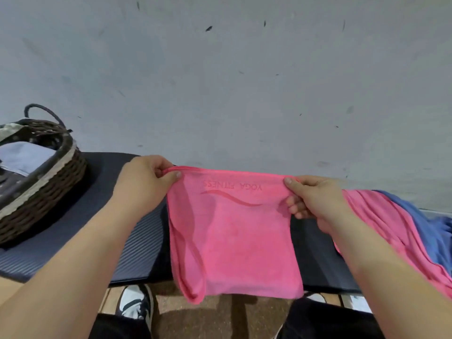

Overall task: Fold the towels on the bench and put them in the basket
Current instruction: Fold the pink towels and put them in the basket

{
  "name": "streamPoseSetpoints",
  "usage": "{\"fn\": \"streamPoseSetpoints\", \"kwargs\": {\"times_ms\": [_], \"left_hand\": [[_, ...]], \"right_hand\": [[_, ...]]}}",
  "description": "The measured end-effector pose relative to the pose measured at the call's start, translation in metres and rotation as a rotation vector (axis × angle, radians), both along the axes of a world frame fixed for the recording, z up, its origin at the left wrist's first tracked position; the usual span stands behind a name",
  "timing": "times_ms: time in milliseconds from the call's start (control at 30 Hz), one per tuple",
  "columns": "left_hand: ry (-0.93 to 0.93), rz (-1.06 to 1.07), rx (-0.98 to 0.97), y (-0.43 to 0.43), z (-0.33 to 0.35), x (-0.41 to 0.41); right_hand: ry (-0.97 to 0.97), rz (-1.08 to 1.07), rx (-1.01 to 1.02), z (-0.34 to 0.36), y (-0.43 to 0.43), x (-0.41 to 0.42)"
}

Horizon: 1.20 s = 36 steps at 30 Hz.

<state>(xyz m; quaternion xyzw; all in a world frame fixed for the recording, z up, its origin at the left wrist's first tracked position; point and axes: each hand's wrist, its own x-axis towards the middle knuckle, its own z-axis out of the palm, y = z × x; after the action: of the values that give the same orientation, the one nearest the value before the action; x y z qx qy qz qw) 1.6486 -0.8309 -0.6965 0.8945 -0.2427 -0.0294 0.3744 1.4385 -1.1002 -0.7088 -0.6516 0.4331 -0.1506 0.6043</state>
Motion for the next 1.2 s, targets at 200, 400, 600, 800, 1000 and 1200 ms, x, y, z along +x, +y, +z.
{"fn": "streamPoseSetpoints", "kwargs": {"times_ms": [200,400,600,800,1000,1200], "left_hand": [[0.047,0.043,0.008,-0.039,-0.03,0.011],[0.128,-0.051,0.108,-0.057,-0.042,0.004],[-0.012,-0.29,0.233,-0.04,-0.04,-0.025],[-0.001,-0.774,0.355,-0.001,-0.051,-0.079],[-0.083,-0.788,0.483,0.043,-0.058,-0.077],[-0.173,-0.589,0.507,0.092,-0.067,-0.057]], "right_hand": [[-0.064,-0.104,0.141,-0.033,-0.012,0.024],[-0.009,-0.107,0.038,-0.046,-0.015,0.028],[0.11,0.117,-0.351,-0.038,0.008,0.019],[0.19,0.745,-0.57,-0.042,0.082,-0.003],[0.391,0.995,-0.814,-0.071,0.107,-0.016],[0.397,0.983,-0.841,-0.075,0.107,-0.017]]}}
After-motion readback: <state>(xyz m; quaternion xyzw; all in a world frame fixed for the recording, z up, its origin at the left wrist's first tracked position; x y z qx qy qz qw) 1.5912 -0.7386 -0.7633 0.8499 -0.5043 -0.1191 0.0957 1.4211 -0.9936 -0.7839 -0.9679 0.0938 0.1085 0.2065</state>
